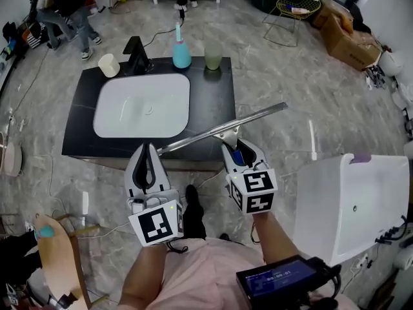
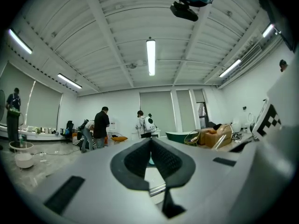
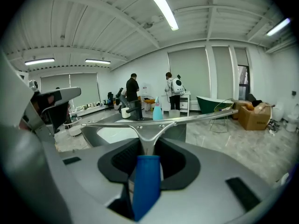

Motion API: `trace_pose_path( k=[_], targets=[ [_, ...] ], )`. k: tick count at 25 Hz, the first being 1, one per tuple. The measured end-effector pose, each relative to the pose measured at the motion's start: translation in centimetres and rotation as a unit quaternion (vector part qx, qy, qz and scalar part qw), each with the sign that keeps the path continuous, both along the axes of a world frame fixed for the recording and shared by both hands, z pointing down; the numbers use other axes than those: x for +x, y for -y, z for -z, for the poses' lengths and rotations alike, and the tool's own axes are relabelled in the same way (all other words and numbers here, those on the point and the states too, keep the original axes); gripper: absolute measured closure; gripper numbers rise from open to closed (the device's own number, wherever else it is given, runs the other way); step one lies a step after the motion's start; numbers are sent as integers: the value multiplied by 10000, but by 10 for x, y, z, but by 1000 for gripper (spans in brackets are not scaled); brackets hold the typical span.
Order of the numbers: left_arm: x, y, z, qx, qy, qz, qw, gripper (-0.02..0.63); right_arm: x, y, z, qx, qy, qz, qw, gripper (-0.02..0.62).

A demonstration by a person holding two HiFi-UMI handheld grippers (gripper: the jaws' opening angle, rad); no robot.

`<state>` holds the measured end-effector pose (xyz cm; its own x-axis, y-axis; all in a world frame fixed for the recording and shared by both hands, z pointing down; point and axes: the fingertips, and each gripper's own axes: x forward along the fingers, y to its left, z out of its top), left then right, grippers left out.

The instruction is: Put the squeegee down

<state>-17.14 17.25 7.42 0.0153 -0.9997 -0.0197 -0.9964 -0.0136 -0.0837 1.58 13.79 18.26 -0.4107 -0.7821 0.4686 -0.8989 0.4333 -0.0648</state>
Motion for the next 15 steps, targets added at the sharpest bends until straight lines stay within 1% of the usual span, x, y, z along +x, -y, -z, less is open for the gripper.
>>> trace_pose_path(
  k=[3, 8, 15],
  targets=[
    [-17, 38, 1, -35, 9, -29, 10000, 597, -17, 36, -2, -49, -4, -19, 10000, 471],
    [-36, 86, 4, 17, 35, -128, 9999, 597, -36, 86, 0, 1, -34, -85, 10000, 471],
    [-51, 121, 23, 201, 36, -195, 9996, 597, -47, 121, 18, 166, -60, -198, 9996, 471]
  ],
)
